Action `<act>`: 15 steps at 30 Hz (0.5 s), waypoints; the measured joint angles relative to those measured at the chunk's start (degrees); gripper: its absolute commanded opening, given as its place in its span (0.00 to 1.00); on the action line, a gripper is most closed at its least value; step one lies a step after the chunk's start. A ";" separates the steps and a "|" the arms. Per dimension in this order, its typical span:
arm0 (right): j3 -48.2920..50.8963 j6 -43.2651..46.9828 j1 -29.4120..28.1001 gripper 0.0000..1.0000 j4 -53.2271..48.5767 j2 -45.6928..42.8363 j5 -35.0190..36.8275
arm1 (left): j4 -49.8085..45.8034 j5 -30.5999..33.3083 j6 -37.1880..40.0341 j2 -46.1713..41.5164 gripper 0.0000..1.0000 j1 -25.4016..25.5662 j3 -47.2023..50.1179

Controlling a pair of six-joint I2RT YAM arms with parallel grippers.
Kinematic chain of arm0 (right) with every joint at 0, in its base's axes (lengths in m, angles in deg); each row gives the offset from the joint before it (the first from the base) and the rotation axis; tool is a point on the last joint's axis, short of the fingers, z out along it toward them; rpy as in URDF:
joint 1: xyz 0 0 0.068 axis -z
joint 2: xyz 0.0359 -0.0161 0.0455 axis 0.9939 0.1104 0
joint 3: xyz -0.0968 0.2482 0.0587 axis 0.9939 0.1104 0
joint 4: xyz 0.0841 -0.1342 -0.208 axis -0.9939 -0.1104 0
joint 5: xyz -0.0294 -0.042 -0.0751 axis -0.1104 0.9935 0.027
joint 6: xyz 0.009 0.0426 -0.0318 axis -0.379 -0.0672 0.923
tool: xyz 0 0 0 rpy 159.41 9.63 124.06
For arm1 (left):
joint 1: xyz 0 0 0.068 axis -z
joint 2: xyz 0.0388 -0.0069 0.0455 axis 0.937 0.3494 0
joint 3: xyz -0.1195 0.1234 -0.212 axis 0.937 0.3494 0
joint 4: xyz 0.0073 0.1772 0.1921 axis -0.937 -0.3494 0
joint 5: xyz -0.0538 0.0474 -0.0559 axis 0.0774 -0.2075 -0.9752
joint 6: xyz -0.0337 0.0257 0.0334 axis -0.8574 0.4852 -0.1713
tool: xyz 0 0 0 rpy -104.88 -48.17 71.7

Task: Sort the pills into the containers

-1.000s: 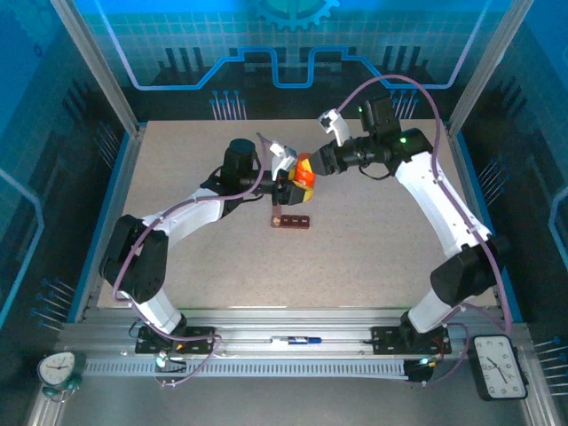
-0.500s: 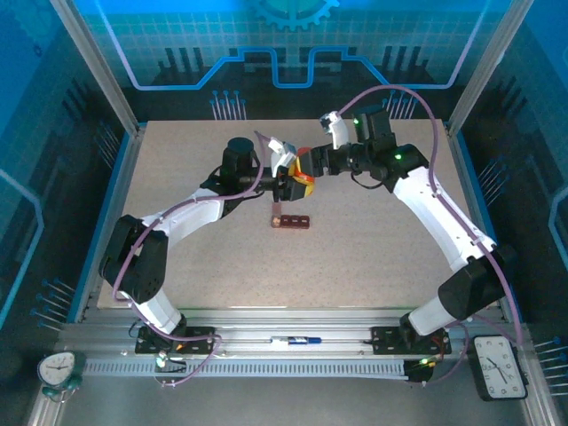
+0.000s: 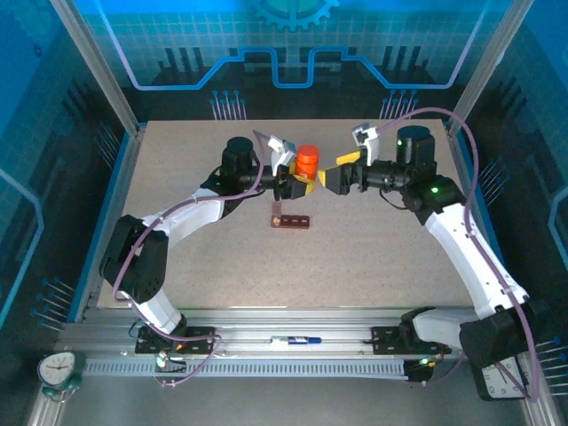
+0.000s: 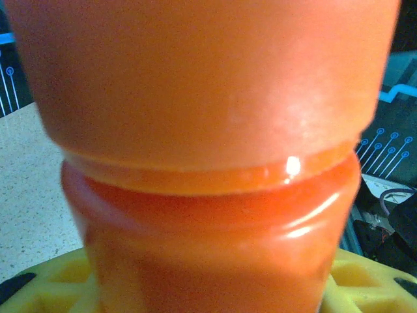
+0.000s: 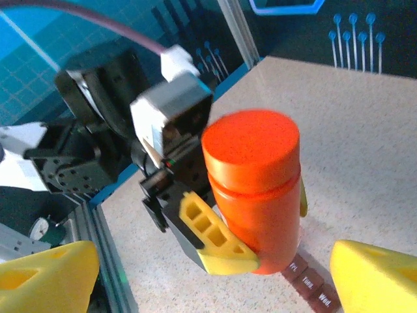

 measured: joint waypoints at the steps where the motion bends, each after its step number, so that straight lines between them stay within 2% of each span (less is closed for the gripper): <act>1: 1.03 -0.13 0.00 0.93 1.07 0.70 -0.59 | 0.00 -0.11 0.00 0.00 0.15 0.00 0.00; 15: 2.32 -2.71 -0.85 0.91 10.19 6.71 -2.91 | 1.09 -1.25 -1.75 0.00 0.15 0.00 -0.02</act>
